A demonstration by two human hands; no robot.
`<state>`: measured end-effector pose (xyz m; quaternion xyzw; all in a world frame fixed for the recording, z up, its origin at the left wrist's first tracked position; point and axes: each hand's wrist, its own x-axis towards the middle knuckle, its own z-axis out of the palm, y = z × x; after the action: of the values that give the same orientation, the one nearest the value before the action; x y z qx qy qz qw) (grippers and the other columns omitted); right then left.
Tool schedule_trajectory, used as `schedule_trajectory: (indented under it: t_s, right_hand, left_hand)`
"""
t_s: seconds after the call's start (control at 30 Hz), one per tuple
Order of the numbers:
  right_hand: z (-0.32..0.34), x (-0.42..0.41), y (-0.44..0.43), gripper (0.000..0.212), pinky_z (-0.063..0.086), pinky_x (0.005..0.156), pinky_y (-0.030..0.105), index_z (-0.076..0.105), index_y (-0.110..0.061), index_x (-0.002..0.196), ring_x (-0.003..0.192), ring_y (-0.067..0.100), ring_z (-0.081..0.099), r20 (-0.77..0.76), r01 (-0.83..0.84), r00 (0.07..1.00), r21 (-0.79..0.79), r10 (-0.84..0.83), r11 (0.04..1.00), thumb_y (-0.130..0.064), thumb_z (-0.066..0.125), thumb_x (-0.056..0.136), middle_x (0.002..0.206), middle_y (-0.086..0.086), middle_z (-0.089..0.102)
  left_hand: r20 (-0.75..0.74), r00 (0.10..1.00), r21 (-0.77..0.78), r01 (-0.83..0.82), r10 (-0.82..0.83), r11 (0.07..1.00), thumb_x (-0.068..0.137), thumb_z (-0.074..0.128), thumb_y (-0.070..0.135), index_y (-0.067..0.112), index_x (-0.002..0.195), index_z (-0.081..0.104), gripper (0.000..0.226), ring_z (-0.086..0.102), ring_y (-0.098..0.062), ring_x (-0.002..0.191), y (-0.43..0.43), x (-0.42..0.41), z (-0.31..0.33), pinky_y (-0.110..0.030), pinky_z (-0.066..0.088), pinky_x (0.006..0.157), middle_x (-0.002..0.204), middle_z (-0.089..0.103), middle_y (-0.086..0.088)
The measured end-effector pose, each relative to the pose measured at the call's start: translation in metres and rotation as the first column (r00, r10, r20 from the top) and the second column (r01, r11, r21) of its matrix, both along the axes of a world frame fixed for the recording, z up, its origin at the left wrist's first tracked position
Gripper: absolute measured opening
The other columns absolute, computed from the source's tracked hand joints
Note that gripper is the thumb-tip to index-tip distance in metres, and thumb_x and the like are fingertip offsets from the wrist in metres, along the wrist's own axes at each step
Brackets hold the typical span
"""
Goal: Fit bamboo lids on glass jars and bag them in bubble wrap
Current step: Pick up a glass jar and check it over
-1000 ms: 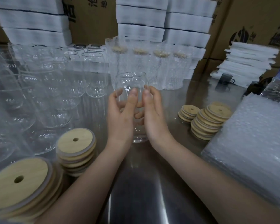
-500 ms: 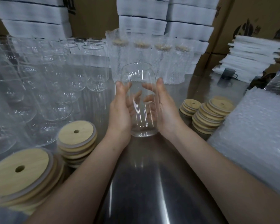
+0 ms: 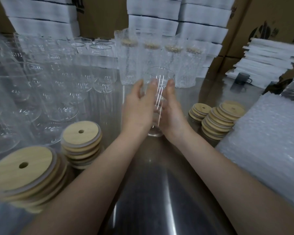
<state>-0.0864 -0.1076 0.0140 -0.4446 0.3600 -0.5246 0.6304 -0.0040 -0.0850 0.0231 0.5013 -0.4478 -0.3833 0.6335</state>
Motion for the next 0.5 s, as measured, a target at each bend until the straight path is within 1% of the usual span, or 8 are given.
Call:
schedule_trajectory:
  t_s: [0.03,0.07,0.13,0.2,0.27,0.37,0.43,0.5]
  right_hand:
    - [-0.001,0.000,0.000,0.091,0.057,0.070,0.037,0.056,-0.014,0.131,0.091,0.028,0.070,-0.024,0.038,0.999,-0.018,-0.038,0.999,-0.074,0.051,0.063,0.111,0.017,0.072]
    - [0.000,0.000,0.000,0.090,0.056,0.065,0.034,0.055,-0.015,0.129,0.084,0.024,0.072,-0.047,0.070,0.996,-0.041,-0.072,0.997,-0.074,0.053,0.062,0.099,0.010,0.074]
    - [0.002,0.001,0.001,0.088,0.053,0.060,0.029,0.053,-0.018,0.130,0.081,0.020,0.072,-0.073,0.085,0.993,-0.066,-0.089,0.994,-0.078,0.050,0.065,0.099,0.007,0.074]
    - [0.005,0.002,0.000,0.079,0.055,0.063,0.032,0.050,-0.019,0.133,0.089,0.024,0.073,-0.096,0.066,0.993,-0.088,-0.074,0.994,-0.077,0.041,0.080,0.114,0.013,0.071]
    - [0.005,0.004,0.002,0.065,0.059,0.065,0.039,0.047,-0.017,0.131,0.088,0.029,0.074,-0.101,0.089,0.990,-0.121,-0.102,0.989,-0.068,0.035,0.092,0.110,0.015,0.072]
    - [0.003,0.004,0.003,0.060,0.057,0.076,0.054,0.043,-0.014,0.131,0.089,0.035,0.073,-0.133,0.117,0.981,-0.163,-0.139,0.980,-0.061,0.029,0.098,0.109,0.019,0.072]
    - [0.004,0.002,0.003,0.060,0.058,0.075,0.052,0.041,-0.015,0.132,0.079,0.027,0.073,-0.151,0.133,0.975,-0.193,-0.163,0.972,-0.061,0.024,0.098,0.109,0.016,0.071]
    - [0.004,0.001,0.000,0.059,0.057,0.068,0.045,0.044,-0.018,0.131,0.075,0.023,0.070,-0.130,0.147,0.976,-0.199,-0.175,0.969,-0.062,0.021,0.099,0.105,0.011,0.072]
  left_hand:
    - [0.072,0.997,0.017,0.020,-0.021,1.000,0.077,0.057,0.064,0.026,0.144,0.042,0.079,0.062,-0.022,0.117,0.002,-0.005,-0.004,-0.044,0.048,0.102,0.128,0.062,-0.006]
    - [0.153,0.988,-0.001,0.004,-0.004,1.000,0.074,0.056,0.070,0.028,0.149,0.033,0.089,0.060,-0.016,0.117,0.005,-0.008,-0.008,-0.031,0.046,0.101,0.130,0.060,-0.004]
    - [0.248,0.966,-0.070,-0.061,0.076,0.996,0.077,0.055,0.071,0.029,0.149,0.031,0.087,0.056,0.008,0.098,0.007,-0.007,-0.011,-0.003,0.040,0.080,0.121,0.057,0.006]
    - [0.279,0.950,-0.117,-0.109,0.138,0.987,0.083,0.055,0.068,0.030,0.145,0.036,0.075,0.052,0.010,0.088,0.005,-0.001,-0.013,-0.004,0.036,0.070,0.116,0.055,0.009]
    - [0.259,0.956,-0.135,-0.105,0.137,0.985,0.086,0.056,0.064,0.030,0.141,0.041,0.067,0.058,0.004,0.093,0.005,0.003,-0.016,-0.014,0.045,0.076,0.114,0.057,0.008]
    - [0.217,0.970,-0.154,-0.080,0.112,0.985,0.089,0.052,0.062,0.027,0.139,0.046,0.061,0.064,-0.007,0.098,0.006,0.005,-0.016,-0.033,0.054,0.087,0.109,0.063,0.008]
    - [0.149,0.986,-0.186,-0.052,0.081,0.981,0.090,0.049,0.060,0.021,0.140,0.048,0.063,0.067,-0.006,0.094,0.005,0.006,-0.014,-0.031,0.056,0.081,0.103,0.064,0.009]
    - [0.034,0.998,-0.227,-0.052,0.062,0.972,0.097,0.048,0.047,0.007,0.136,0.051,0.056,0.067,0.003,0.079,0.004,0.006,-0.013,-0.019,0.053,0.064,0.088,0.064,0.010]
